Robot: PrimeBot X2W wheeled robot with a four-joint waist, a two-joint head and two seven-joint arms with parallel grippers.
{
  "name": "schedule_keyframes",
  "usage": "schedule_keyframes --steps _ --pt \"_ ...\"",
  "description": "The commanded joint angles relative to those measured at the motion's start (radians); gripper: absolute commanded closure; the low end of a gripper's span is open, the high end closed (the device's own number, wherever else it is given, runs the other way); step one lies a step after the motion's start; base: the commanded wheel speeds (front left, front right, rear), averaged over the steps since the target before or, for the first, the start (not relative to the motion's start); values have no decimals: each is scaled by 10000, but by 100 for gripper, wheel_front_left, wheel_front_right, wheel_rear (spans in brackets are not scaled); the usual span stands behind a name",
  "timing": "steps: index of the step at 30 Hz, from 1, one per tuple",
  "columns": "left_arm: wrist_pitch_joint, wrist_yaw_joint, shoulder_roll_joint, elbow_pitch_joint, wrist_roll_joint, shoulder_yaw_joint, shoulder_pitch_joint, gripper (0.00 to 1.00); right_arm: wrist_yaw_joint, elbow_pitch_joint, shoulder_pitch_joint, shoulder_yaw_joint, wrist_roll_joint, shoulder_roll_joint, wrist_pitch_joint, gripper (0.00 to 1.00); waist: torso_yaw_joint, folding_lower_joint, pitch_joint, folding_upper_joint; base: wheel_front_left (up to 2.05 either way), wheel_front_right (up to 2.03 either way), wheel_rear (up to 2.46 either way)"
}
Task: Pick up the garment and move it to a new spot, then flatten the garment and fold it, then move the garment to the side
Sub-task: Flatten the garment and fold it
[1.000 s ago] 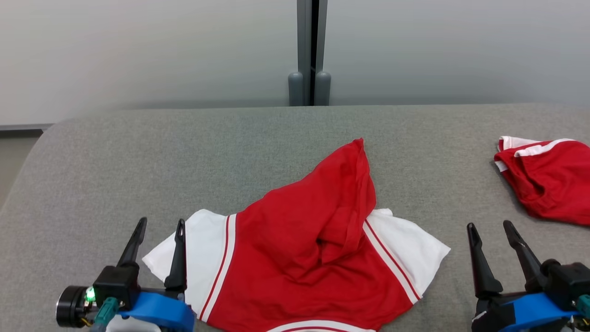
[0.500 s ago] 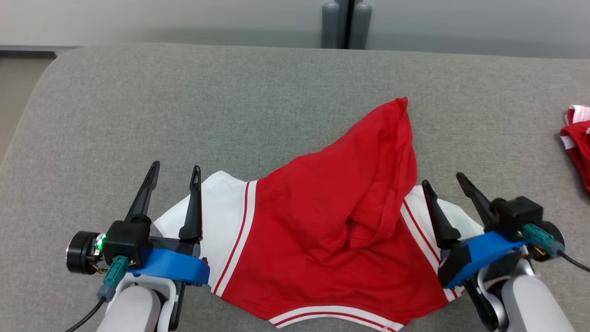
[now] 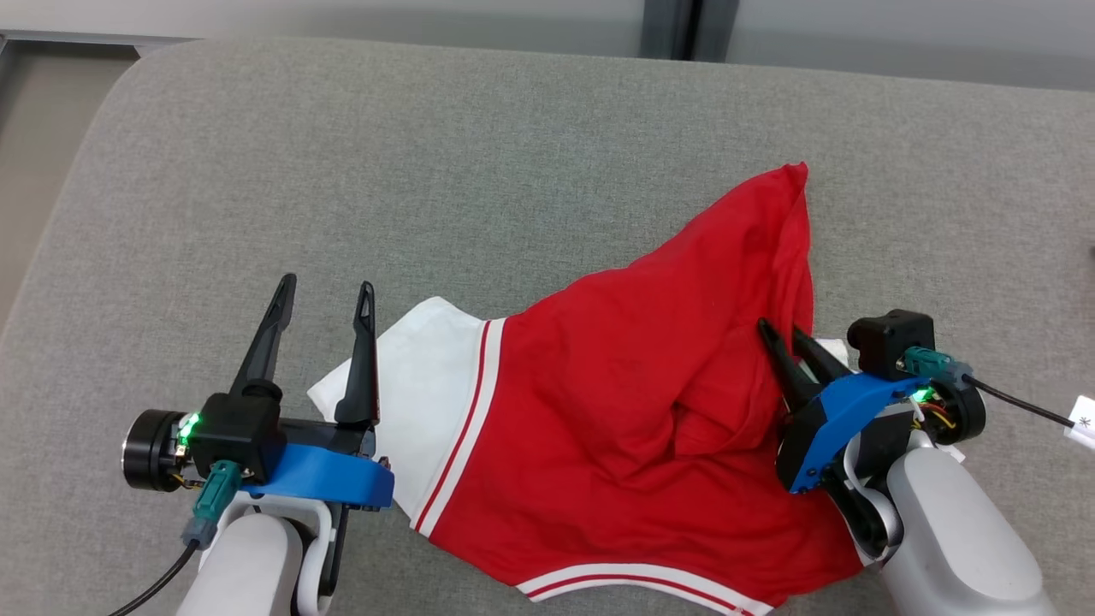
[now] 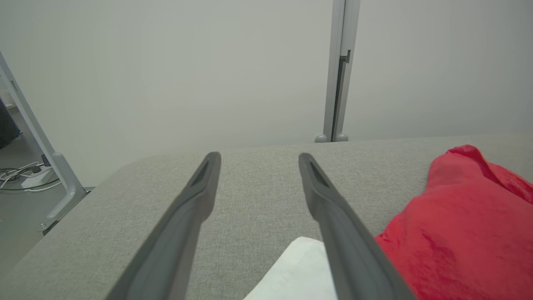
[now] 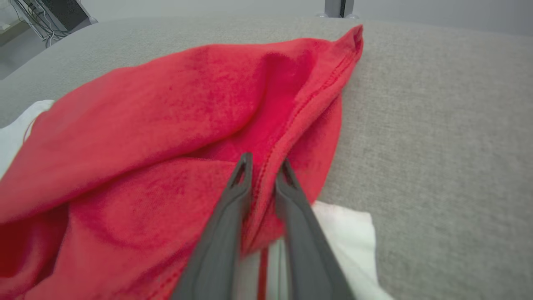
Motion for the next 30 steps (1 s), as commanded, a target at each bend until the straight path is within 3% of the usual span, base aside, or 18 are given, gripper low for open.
schedule_keyframes --steps 1,11,19,22,23,24,25,30 --pt "-48 -27 -21 -42 47 75 35 0 5 2 -136 19 90 -22 -93 100 -60 -1 -33 -3 0 0 0" --pt "-47 -233 -65 -19 315 270 185 0 3 -1354 1715 -1054 332 -48 -1068 100 -828 -1 -302 -3 0 0 0" --pt "-48 -318 -45 86 435 363 364 0 3 -2623 4360 -2628 280 717 -738 100 -1364 -1 -536 -3 0 0 0" --pt "-48 -314 -34 100 449 392 408 0 3 -2925 4831 -2751 281 881 -661 100 -1433 -1 -581 -3 0 0 0" --pt "-48 -319 -28 106 444 400 414 0 3 -3024 4922 -2749 251 911 -637 71 -1450 -1 -589 -3 0 0 0" --pt "-48 -321 -14 105 441 418 417 0 3 -3151 4950 -2749 204 924 -711 27 -1465 -1 -586 -3 0 0 0" --pt "-48 -319 -4 104 440 434 425 0 3 -3264 4930 -2773 106 926 -817 0 -1474 -1 -587 -3 0 0 0" --pt "-48 -226 -13 154 388 547 584 0 3 -4061 4849 -3026 -324 952 -1371 0 -1470 -1 -711 -3 0 0 0"
